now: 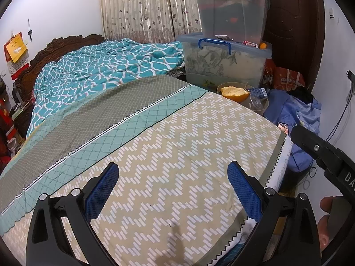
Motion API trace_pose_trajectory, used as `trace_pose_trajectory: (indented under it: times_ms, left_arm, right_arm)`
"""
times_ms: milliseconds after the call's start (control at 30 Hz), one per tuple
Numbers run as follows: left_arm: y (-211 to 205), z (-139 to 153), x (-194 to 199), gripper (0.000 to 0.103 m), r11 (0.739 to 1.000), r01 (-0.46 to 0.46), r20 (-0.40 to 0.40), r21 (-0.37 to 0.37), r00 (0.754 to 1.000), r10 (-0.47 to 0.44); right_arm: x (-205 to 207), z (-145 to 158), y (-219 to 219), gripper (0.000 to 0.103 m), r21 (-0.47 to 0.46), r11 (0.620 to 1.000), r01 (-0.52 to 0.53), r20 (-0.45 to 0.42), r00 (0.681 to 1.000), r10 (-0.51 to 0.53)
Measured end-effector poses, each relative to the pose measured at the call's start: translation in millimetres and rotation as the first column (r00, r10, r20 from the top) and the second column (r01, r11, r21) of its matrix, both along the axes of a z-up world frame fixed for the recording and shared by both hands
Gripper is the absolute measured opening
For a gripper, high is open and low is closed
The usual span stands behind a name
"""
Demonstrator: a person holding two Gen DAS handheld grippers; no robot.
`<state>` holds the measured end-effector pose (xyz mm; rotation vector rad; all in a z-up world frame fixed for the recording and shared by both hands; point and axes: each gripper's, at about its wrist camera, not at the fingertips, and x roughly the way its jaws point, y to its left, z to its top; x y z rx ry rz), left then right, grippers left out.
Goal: Collect trash
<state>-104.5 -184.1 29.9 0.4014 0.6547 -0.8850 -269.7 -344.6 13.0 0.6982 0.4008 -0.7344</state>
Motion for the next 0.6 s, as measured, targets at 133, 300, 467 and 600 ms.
trace_pose_trajectory:
  times_ms: [133, 300, 467, 600]
  left_arm:
    - [-7, 1, 1, 0.094, 1.0, 0.001, 0.014, 0.007, 1.0, -0.001]
    - [-27, 3, 5, 0.094, 1.0, 0.007, 0.023, 0.023, 1.0, -0.008]
    - [-56, 6, 9, 0.094, 0.999, 0.023, 0.021, 0.023, 0.999, -0.024]
    - [-86, 5, 11, 0.094, 0.999, 0.036, 0.024, 0.034, 0.999, -0.037]
  right_arm:
    - [-1, -2, -6, 0.1, 0.005, 1.0, 0.006, 0.003, 1.0, -0.006]
    - [-2, -11, -26, 0.1, 0.027, 0.999, 0.019, 0.003, 1.0, -0.019]
    - [-4, -24, -54, 0.1, 0.058, 0.997, 0.043, 0.001, 0.999, -0.043]
    - [-8, -30, -83, 0.1, 0.074, 0.995, 0.074, 0.0, 0.997, -0.074]
